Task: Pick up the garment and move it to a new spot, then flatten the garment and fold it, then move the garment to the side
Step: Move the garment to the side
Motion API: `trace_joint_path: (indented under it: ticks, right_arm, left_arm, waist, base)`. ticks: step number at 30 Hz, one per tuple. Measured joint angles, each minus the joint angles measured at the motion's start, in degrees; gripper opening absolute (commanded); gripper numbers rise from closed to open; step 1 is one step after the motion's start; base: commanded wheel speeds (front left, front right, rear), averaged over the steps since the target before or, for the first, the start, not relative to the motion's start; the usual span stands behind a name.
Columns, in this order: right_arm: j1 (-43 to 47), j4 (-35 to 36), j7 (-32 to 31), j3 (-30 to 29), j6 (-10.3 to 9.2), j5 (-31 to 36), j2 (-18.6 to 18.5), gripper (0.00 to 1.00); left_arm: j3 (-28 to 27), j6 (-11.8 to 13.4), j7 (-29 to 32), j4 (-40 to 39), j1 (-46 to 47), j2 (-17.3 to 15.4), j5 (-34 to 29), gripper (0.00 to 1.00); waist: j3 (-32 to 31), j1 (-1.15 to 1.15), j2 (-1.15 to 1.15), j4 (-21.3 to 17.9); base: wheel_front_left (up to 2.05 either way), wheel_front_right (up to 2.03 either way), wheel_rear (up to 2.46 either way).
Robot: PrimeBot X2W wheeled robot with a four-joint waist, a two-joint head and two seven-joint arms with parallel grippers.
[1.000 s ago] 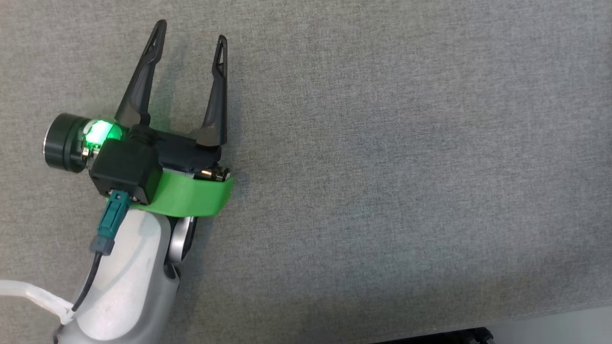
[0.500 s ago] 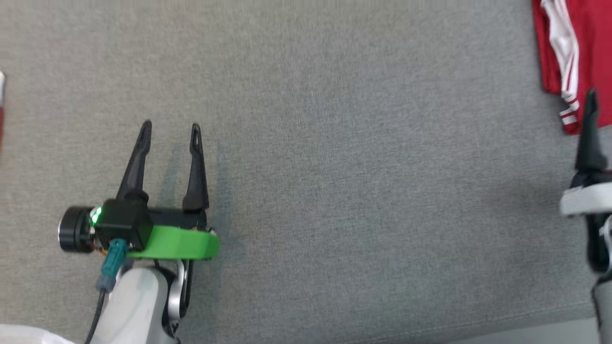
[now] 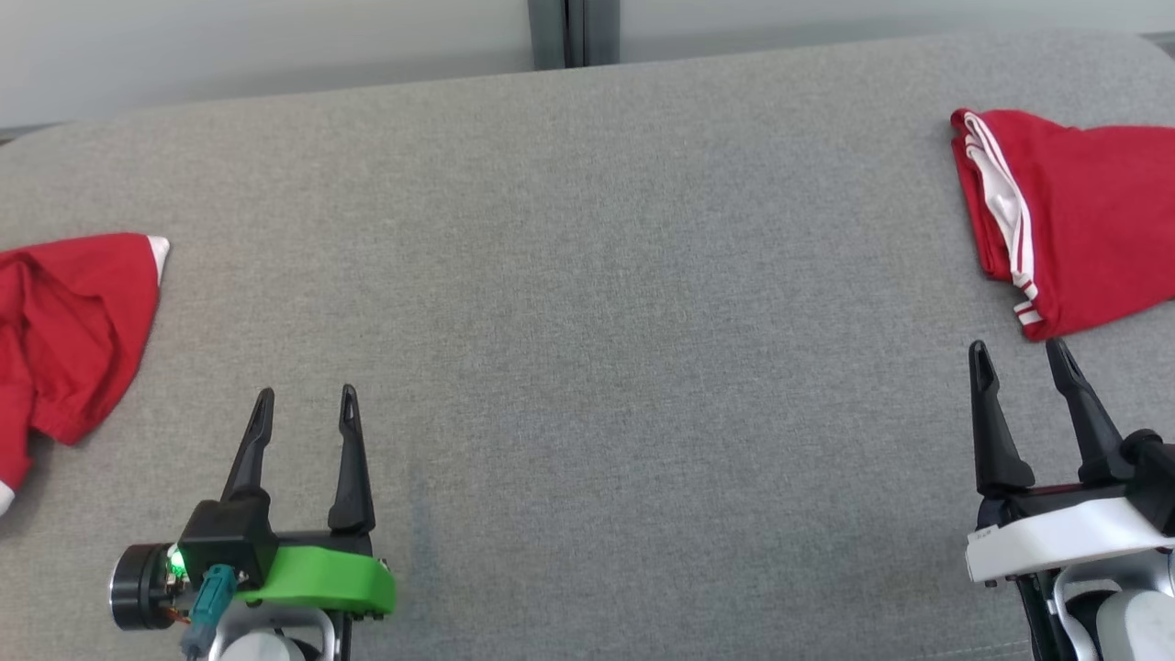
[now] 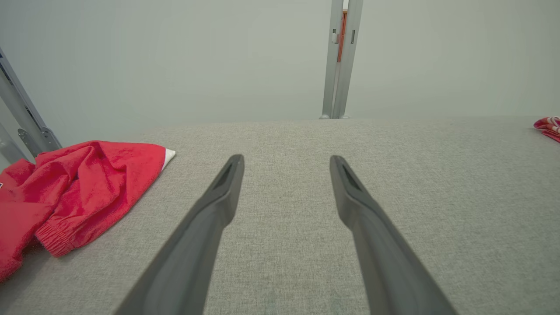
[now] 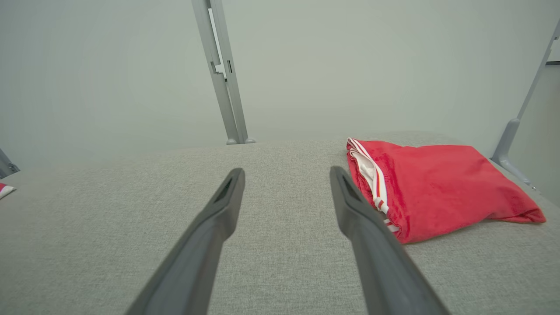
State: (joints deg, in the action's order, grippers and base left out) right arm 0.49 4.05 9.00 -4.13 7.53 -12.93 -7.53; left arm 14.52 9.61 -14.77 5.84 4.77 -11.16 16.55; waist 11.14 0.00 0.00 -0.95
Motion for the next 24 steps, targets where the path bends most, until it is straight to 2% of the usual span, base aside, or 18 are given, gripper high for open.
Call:
trace_joint_path:
  ticks: [12,24]
  right_arm:
    - [8.31,6.19,-5.49,1.30,0.00,0.98,1.13,1.00]
    - [10.34,9.22,-6.99,1.74,0.00,1.08,1.44,1.00]
  left_arm:
    - [0.42,0.22,0.09,0.66,-5.63,-0.81,0.91,1.00]
    - [0.60,0.43,0.33,0.55,-6.61,-1.38,1.31,1.00]
  waist:
    - [-8.66,0.00,0.00,1.77]
    - [-10.59,0.00,0.00,2.10]
  base:
    - [0.00,0.00,0.00]
    - [0.00,0.00,0.00]
